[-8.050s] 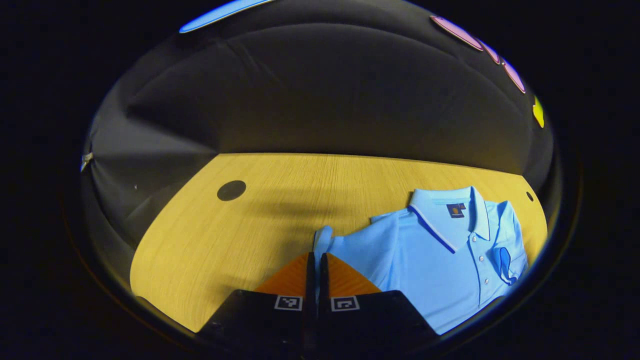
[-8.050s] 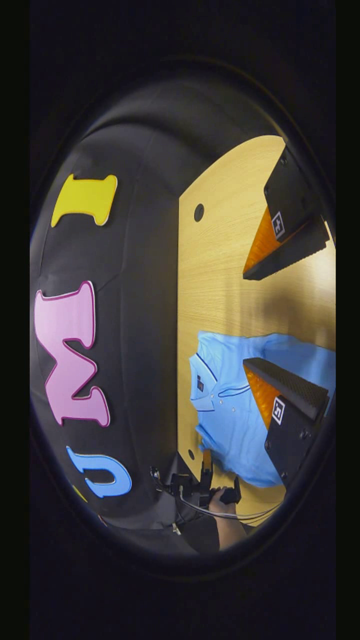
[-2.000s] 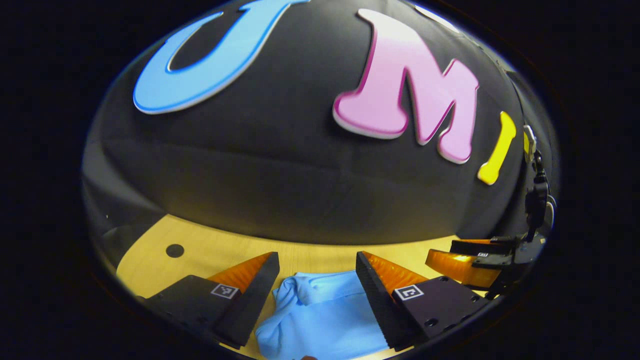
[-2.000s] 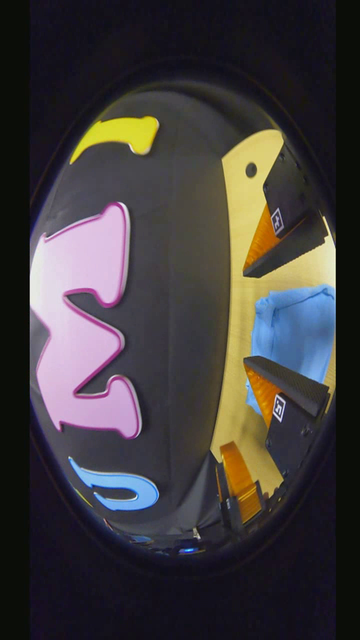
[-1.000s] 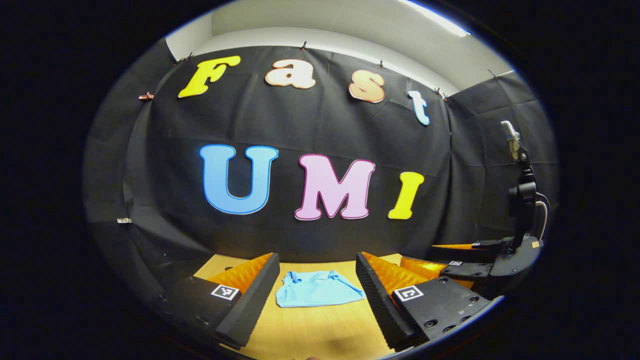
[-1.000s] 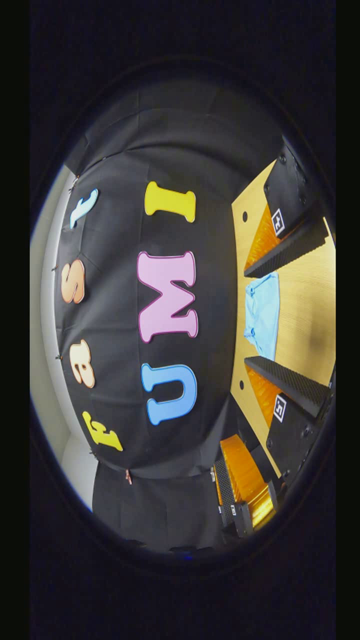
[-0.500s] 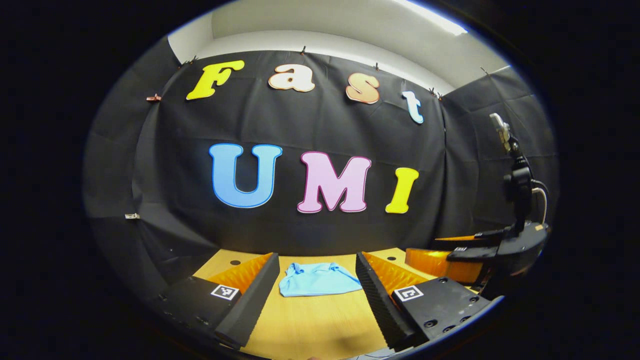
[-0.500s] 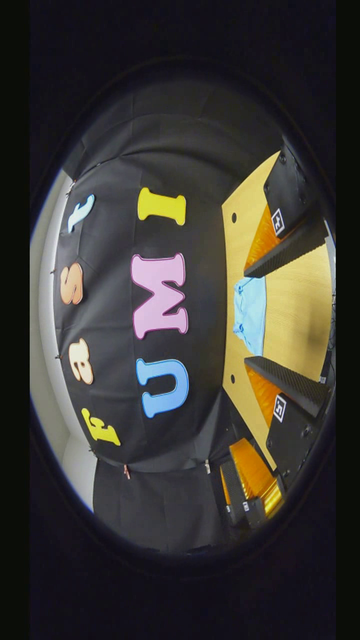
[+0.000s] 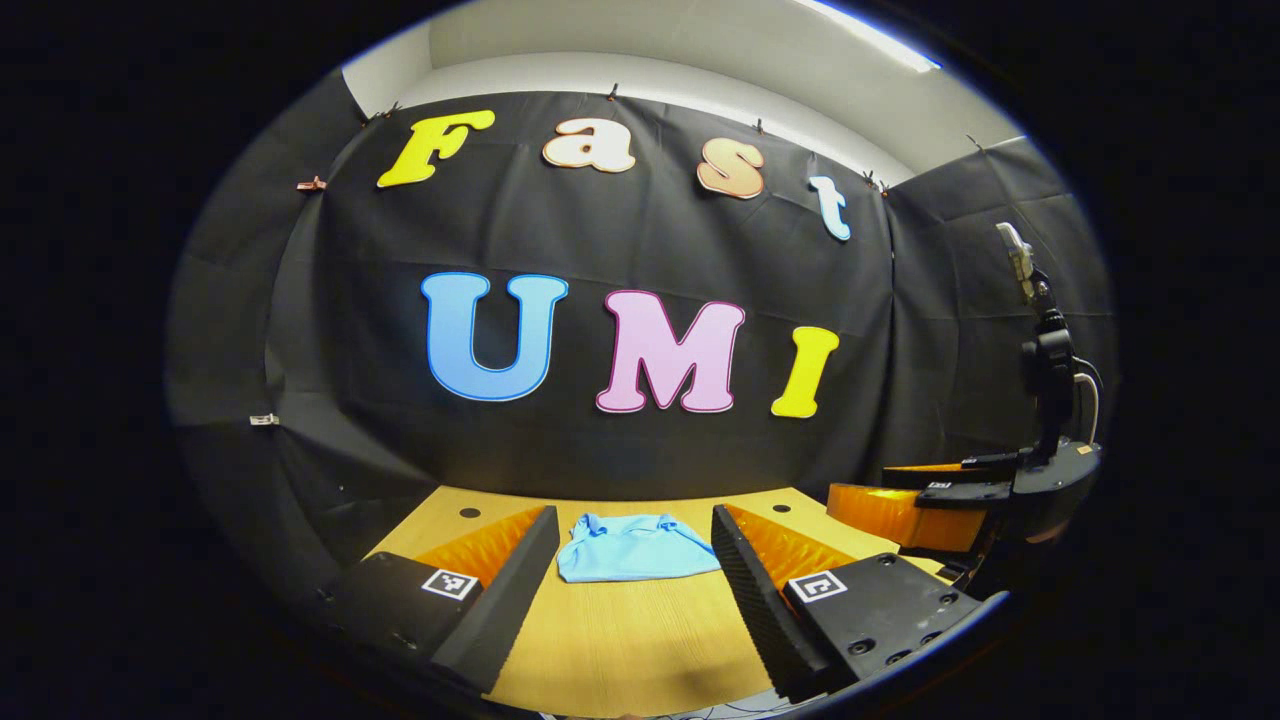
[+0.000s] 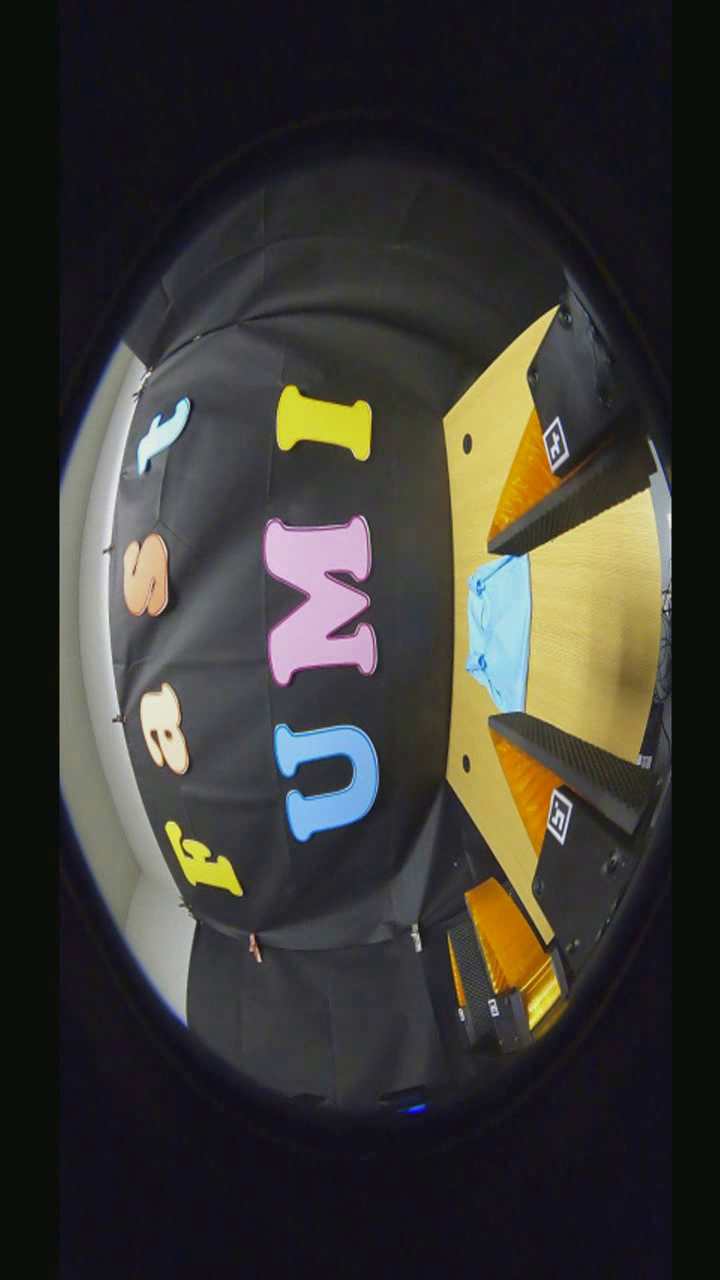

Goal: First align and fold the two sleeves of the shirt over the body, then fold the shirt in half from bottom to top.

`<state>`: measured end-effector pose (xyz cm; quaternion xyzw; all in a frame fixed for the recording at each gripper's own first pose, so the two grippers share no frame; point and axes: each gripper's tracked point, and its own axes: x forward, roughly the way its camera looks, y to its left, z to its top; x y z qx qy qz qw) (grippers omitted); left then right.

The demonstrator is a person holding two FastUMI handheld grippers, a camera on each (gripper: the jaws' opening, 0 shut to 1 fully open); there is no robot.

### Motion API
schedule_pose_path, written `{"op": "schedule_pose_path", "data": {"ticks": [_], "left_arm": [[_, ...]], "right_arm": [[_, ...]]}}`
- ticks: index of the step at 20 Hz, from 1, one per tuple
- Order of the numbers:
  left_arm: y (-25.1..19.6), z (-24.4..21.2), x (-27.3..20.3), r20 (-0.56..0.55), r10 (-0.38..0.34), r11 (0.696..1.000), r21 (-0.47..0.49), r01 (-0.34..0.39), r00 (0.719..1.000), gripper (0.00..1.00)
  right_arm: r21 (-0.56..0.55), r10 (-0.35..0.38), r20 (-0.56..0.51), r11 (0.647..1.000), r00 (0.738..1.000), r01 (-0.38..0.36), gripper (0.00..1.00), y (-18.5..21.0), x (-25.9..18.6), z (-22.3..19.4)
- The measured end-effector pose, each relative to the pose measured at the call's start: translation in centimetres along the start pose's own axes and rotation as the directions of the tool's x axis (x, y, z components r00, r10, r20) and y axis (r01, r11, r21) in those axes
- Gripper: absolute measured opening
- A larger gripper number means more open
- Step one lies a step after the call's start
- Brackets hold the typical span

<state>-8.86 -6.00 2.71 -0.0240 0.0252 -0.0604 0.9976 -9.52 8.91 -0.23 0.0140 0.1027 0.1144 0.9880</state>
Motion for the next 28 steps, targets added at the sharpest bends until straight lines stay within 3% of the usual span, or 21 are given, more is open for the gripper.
{"op": "schedule_pose_path", "data": {"ticks": [3, 8, 12, 16, 20, 28], "left_arm": [[-0.5, 0.4, 0.3, 0.005, -0.011, 1.000, 0.005, 0.011, 1.000, 0.97], [-0.6, 1.8, 0.7, 0.030, -0.016, 1.000, 0.013, 0.016, 0.999, 0.97], [-0.7, 1.6, 2.1, 0.024, 0.001, 1.000, 0.005, -0.001, 1.000, 0.97], [-0.2, 1.4, 2.9, 0.022, 0.031, 1.000, -0.005, -0.031, 0.999, 0.97], [0.0, 1.9, 2.4, 0.030, 0.043, 0.997, 0.055, -0.044, 0.999, 0.97], [-0.2, 1.2, 0.2, 0.027, 0.055, 0.997, 0.051, -0.057, 0.998, 0.97]], "right_arm": [[-0.041, -0.041, -0.003, 0.998, 0.999, 0.041, 0.98, -1.2, -0.1, -0.2], [-0.009, -0.026, -0.004, 1.000, 1.000, 0.026, 0.98, -0.8, -0.1, 0.0], [-0.055, -0.030, -0.012, 0.998, 0.999, 0.029, 0.99, -0.6, 0.1, -0.6], [-0.046, -0.027, -0.065, 0.999, 0.998, 0.024, 0.99, -0.7, 0.5, -2.9], [-0.018, 0.004, -0.096, 1.000, 0.995, -0.005, 0.98, 0.2, 1.3, -3.5], [-0.025, 0.026, -0.094, 0.999, 0.995, -0.029, 0.98, 1.1, 1.6, -3.4]]}}
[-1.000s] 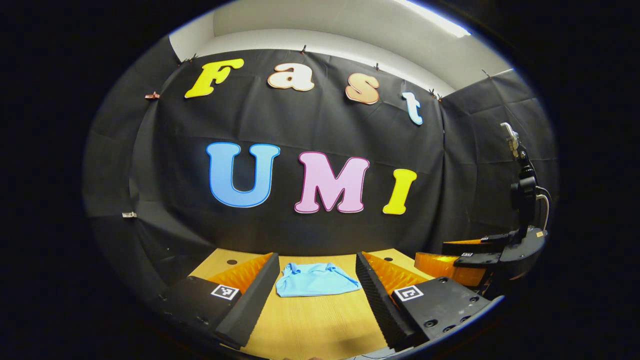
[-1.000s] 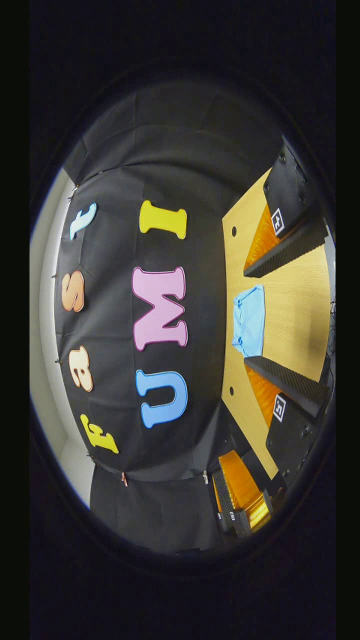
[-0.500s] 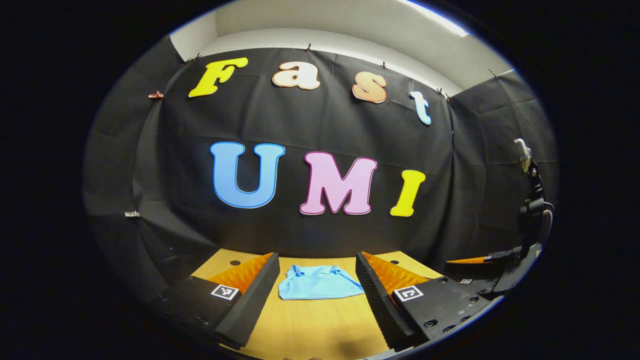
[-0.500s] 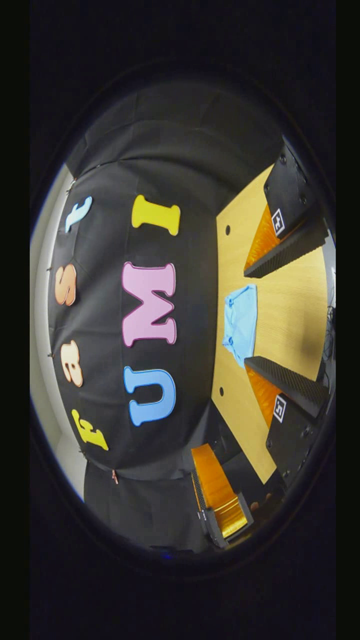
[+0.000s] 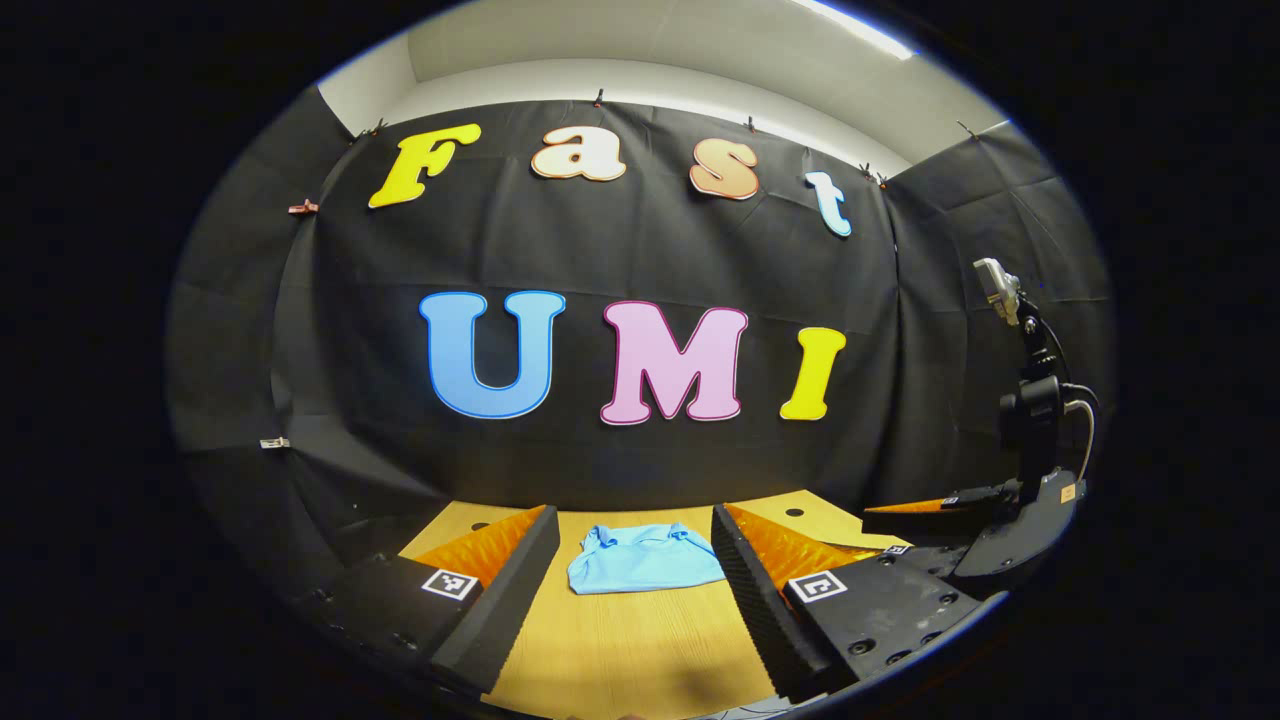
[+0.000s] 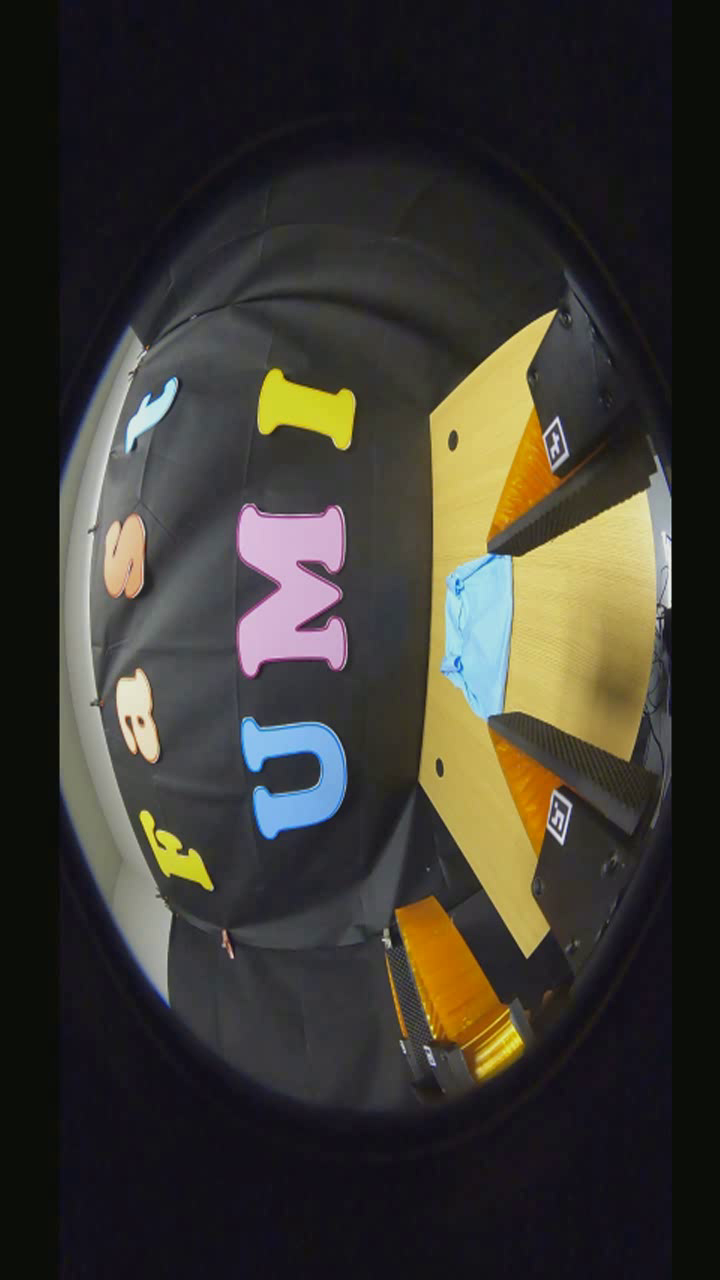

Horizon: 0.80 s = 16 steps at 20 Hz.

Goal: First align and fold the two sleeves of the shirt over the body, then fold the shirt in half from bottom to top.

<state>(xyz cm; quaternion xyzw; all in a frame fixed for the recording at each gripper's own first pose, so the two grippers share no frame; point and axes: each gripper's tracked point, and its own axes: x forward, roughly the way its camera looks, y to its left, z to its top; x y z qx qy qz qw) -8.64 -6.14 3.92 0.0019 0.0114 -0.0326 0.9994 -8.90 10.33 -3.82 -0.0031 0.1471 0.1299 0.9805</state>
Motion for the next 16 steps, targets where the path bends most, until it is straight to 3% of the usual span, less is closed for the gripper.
{"op": "schedule_pose_path", "data": {"ticks": [16], "left_arm": [[-0.8, -0.3, -1.4, 0.015, -0.032, 0.999, 0.018, 0.031, 0.999, 0.97]], "right_arm": [[0.048, 0.012, 0.021, 0.999, 1.000, -0.013, 0.99, 0.4, -0.8, 0.3]]}}
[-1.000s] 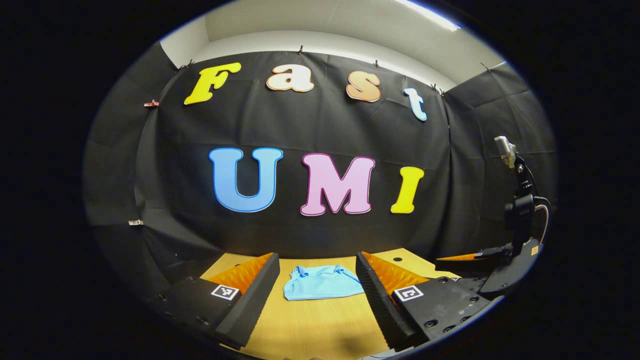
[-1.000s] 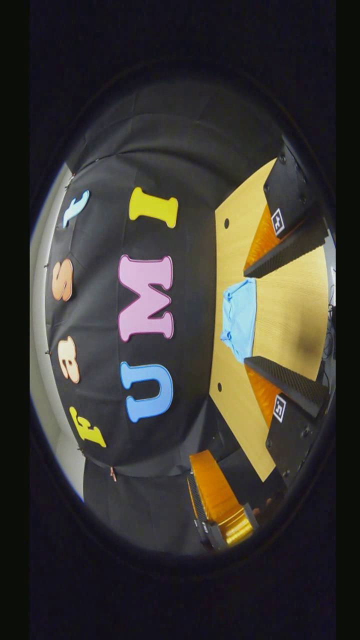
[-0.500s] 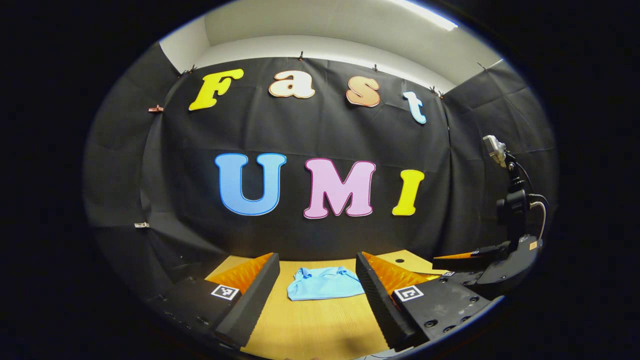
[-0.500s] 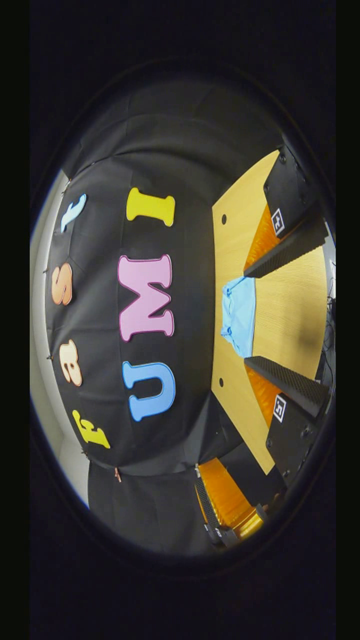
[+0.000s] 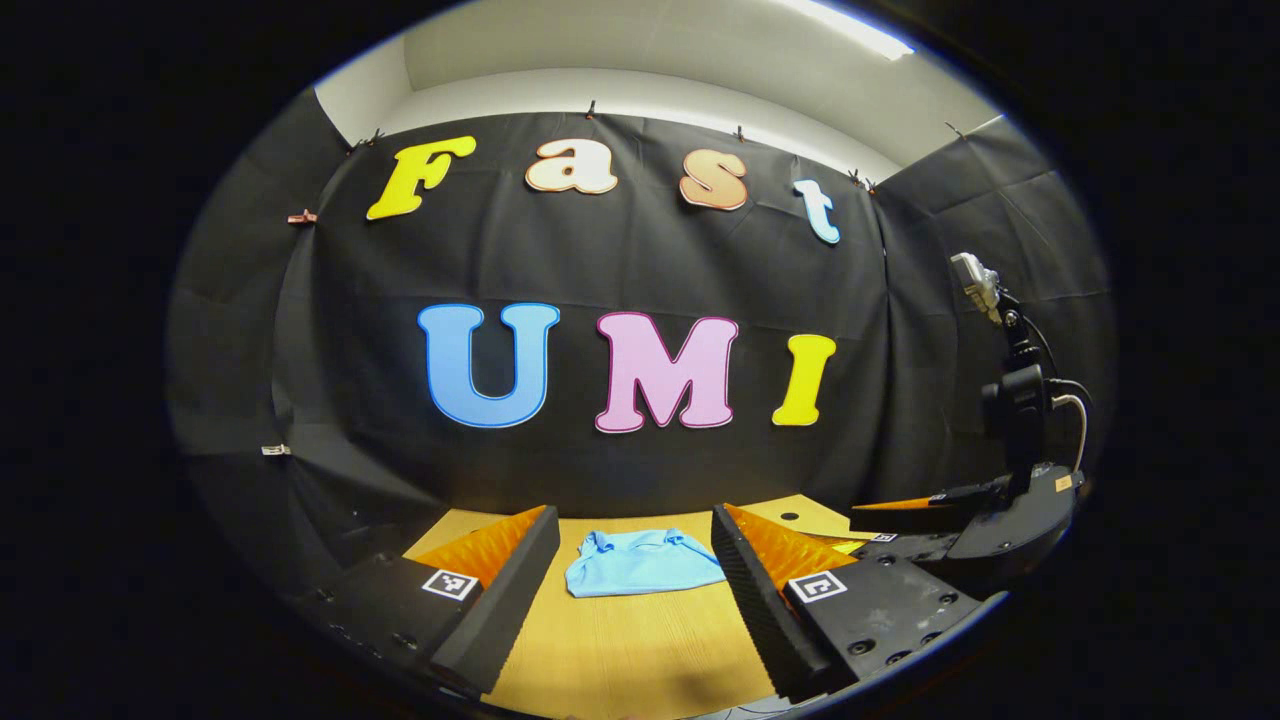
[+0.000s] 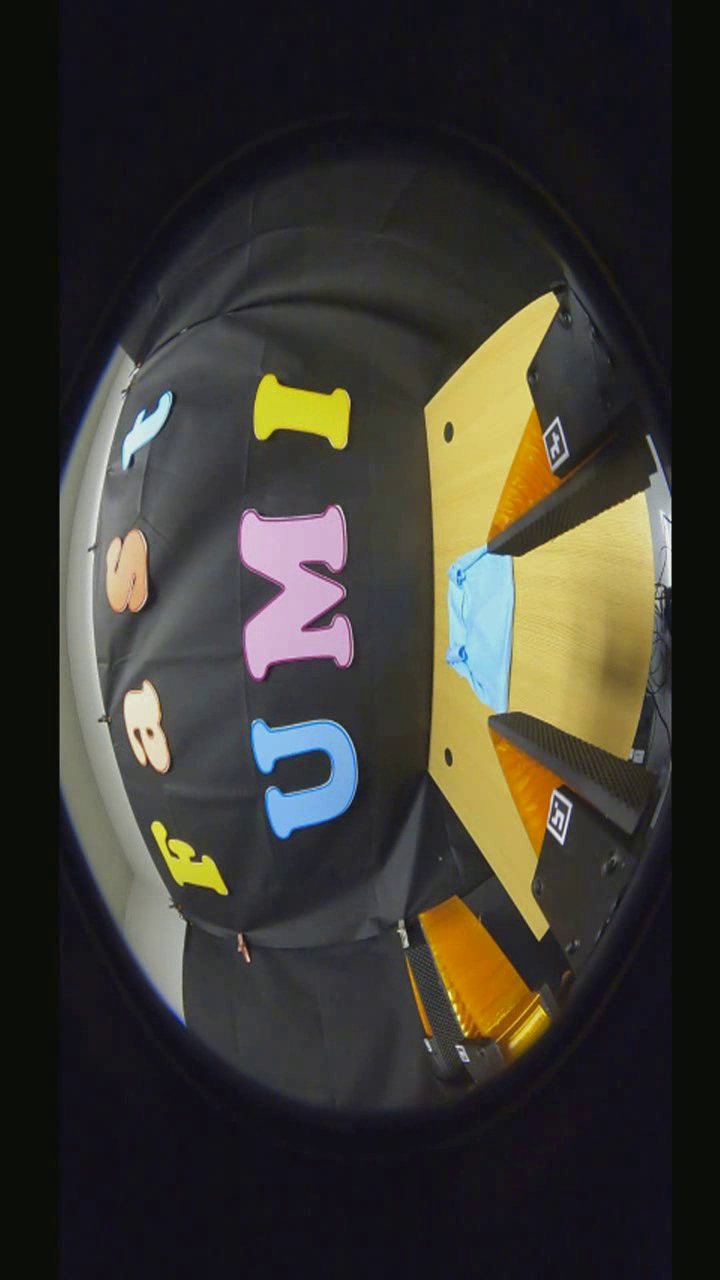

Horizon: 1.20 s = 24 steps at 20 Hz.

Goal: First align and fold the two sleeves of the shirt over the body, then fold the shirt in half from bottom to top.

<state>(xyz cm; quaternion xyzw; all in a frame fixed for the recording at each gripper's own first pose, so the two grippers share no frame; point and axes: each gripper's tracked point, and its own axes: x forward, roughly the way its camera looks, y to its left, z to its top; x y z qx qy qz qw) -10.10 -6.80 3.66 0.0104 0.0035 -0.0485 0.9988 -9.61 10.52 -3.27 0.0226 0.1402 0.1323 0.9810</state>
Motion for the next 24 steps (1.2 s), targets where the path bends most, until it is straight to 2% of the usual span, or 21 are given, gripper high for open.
{"op": "schedule_pose_path", "data": {"ticks": [13, 24], "left_arm": [[-0.6, -1.0, 0.2, -0.021, -0.010, 1.000, 0.014, 0.010, 1.000, 0.97], [0.3, -1.2, 0.0, -0.026, 0.022, 1.000, -0.001, -0.022, 0.999, 0.97]], "right_arm": [[0.028, -0.010, -0.015, 1.000, 1.000, 0.010, 0.99, -0.9, 0.1, -0.6], [0.027, 0.010, -0.015, 1.000, 1.000, -0.009, 0.99, -0.5, 0.0, -0.4]]}}
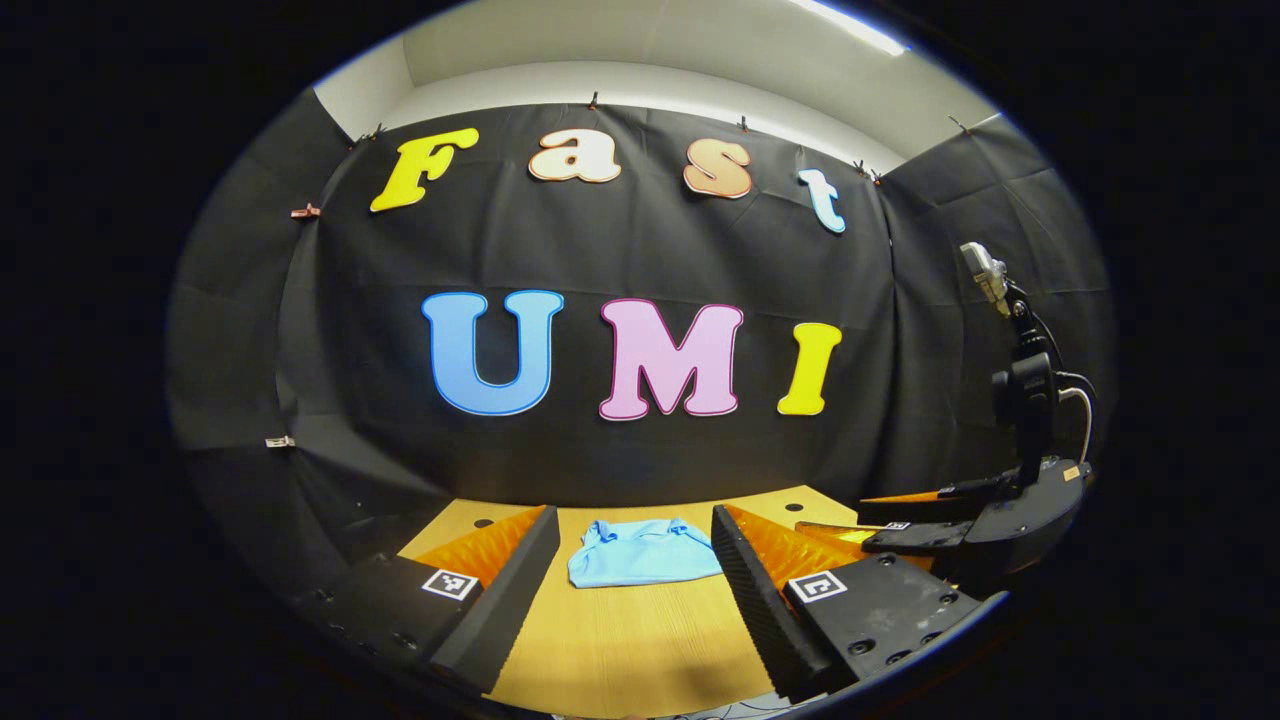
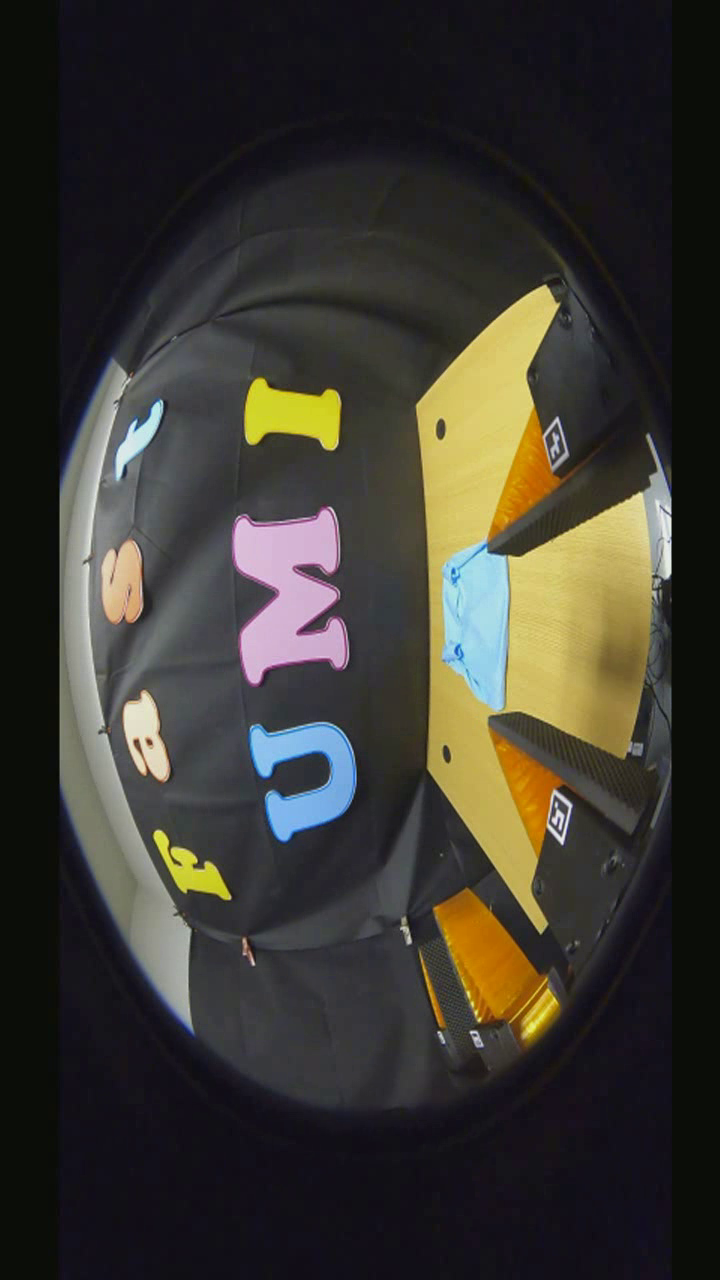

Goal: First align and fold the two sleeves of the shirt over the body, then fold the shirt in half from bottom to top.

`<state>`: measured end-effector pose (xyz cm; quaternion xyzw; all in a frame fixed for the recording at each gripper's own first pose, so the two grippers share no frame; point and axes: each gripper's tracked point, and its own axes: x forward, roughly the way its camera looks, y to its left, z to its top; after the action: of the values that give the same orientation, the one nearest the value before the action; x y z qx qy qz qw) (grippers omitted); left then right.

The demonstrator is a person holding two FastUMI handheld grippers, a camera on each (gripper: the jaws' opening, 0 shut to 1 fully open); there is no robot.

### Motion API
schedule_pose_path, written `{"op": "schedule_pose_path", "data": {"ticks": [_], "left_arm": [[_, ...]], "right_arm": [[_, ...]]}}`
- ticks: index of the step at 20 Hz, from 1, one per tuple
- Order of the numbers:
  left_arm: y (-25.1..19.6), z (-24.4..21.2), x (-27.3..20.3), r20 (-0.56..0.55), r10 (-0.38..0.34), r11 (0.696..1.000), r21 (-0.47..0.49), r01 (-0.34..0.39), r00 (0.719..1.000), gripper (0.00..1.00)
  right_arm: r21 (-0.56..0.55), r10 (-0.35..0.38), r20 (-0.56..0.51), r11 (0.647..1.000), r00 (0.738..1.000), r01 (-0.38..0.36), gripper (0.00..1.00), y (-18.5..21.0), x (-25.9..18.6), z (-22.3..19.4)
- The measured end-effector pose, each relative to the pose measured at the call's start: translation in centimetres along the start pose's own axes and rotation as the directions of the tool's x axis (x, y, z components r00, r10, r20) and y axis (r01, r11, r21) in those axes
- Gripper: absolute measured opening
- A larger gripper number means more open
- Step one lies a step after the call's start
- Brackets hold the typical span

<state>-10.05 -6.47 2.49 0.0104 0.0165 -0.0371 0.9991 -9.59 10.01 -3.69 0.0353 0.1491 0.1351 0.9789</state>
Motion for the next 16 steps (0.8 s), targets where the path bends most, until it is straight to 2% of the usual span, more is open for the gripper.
{"op": "schedule_pose_path", "data": {"ticks": [16], "left_arm": [[2.5, -0.6, -0.7, -0.013, 0.030, 0.999, -0.022, -0.031, 0.999, 0.97]], "right_arm": [[0.000, 0.003, 0.015, 1.000, 1.000, -0.003, 0.99, 1.3, 0.9, 0.6]]}}
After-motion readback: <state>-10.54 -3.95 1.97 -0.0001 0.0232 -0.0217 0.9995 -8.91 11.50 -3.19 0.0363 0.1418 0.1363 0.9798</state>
